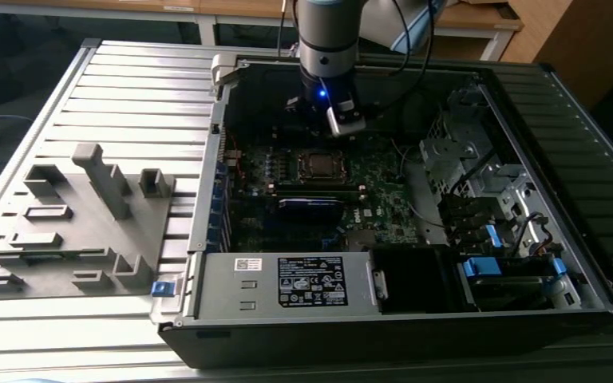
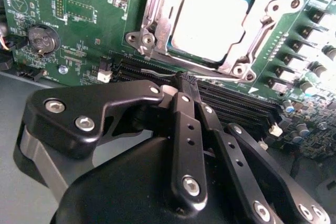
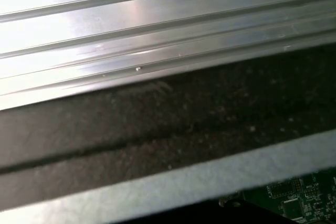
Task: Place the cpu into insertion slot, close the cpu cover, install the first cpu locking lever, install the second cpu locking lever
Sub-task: 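Install the first cpu locking lever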
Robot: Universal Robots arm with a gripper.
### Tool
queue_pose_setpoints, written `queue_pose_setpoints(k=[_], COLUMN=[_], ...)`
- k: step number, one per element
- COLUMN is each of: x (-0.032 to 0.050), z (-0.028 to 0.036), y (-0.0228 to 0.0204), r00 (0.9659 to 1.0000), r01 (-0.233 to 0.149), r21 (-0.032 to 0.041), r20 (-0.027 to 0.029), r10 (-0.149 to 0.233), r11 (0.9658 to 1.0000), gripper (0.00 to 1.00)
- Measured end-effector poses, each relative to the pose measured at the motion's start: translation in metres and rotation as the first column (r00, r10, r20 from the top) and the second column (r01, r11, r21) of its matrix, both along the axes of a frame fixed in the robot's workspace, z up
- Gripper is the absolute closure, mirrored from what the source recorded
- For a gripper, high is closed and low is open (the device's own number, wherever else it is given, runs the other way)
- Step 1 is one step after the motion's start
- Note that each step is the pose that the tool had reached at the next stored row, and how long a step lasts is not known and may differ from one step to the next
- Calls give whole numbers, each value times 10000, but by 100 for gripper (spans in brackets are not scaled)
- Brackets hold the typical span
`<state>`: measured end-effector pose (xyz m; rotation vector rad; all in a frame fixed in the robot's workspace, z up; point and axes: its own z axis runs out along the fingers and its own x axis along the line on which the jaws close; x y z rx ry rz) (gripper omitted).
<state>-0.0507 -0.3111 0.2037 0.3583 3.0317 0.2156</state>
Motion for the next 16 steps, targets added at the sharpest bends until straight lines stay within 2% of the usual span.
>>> queue_pose_setpoints(k=[16], x=[15], z=[-26], y=[20], r00=[9997], r01=[224], r21=[0], r20=[0], r10=[-224], r11=[9997], gripper=[89])
